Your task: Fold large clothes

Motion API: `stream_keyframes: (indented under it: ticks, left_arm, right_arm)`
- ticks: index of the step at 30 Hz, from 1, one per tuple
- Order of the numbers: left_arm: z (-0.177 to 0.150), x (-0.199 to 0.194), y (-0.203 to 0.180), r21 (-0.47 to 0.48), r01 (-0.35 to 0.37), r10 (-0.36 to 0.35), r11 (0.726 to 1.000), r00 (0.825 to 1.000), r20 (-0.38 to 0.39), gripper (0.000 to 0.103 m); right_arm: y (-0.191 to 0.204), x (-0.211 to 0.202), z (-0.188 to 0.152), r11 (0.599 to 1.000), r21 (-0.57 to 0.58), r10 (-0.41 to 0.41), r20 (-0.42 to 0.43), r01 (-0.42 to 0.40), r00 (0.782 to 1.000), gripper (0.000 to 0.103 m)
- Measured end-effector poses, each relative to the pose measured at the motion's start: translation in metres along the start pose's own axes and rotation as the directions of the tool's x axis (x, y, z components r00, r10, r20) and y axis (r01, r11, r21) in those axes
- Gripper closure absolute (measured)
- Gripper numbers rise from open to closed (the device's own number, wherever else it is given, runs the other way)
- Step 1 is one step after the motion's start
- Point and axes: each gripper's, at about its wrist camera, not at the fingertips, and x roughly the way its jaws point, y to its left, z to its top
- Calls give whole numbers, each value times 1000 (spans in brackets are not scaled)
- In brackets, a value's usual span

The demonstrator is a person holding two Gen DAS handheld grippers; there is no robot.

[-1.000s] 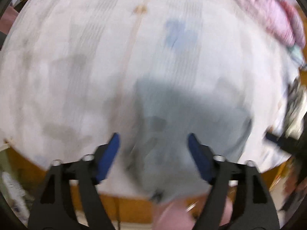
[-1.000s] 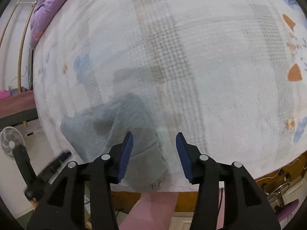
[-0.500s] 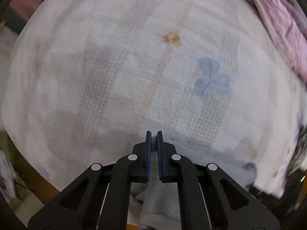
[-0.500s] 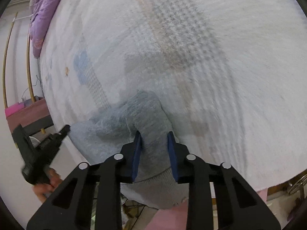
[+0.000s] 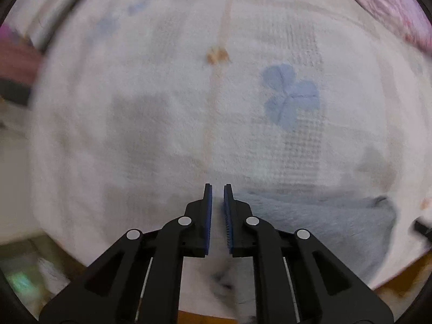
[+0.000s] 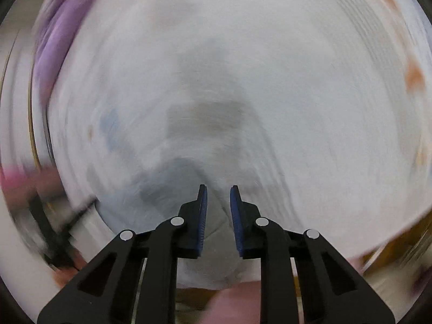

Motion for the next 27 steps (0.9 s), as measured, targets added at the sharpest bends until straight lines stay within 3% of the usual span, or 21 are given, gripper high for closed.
stream_keyframes:
  ticks: [2,4,5,7,10,12,14,16,19,21,22,23,24,25,27]
  left_arm:
    - [-6,-9,-4,-2,13,-13,1000,1000,27,92]
    - [-12,-12,-8,-19,48,-47,999,998,30,92]
    - [-16,-11,-13,-13,83,-82,996,996,23,92]
    - [-23,-7,-24,19,104,-104,994,994,-12,92]
    - [-43,-13,-27,14,107,-107,994,994,-16,92]
    - [-60,-15,-24,-9,138,-138,990,989,-47,92]
    - [-77,-14,-25,-24,169,-170,985,982,-84,92]
    - [-102,11,-31,-40,205,-209,978,961,-182,92]
    - [-130,60,-40,-40,205,-208,978,939,-275,93]
    - [-136,61,-34,-73,204,-217,976,937,-273,93]
    - [-136,54,-29,-93,219,-236,971,940,-247,90]
    - [-135,45,-25,-100,226,-243,969,944,-224,71]
    - [-134,41,-23,-93,223,-238,970,947,-216,37]
    - [-132,33,-20,-82,213,-225,974,954,-200,25]
    - [-128,23,-12,-94,244,-257,965,953,-161,22]
  right_arm:
    - [24,28,0,997,-75,19,-80,-26,997,88]
    - [33,66,-1,990,-131,-61,-125,45,990,89]
    - [35,80,0,985,-147,-100,-87,87,991,89]
    - [38,79,4,986,-113,-130,-45,124,991,89]
    - [42,55,-6,992,-77,-108,-72,102,992,85]
    - [44,40,-24,992,-97,-95,-92,86,991,85]
    - [45,41,-54,979,-171,-142,-153,116,978,85]
    - [31,66,-80,974,-186,-168,-188,133,968,84]
    - [17,96,-91,966,-213,-192,-203,148,960,82]
    - [19,84,-90,974,-187,-171,-219,131,961,80]
    - [19,76,-89,977,-180,-156,-224,116,962,76]
    - [19,67,-88,980,-176,-133,-224,94,966,60]
    - [18,55,-86,981,-175,-116,-205,80,972,43]
    - [14,45,-84,981,-176,-109,-178,77,978,20]
    - [9,27,-80,981,-181,-88,-117,66,989,18]
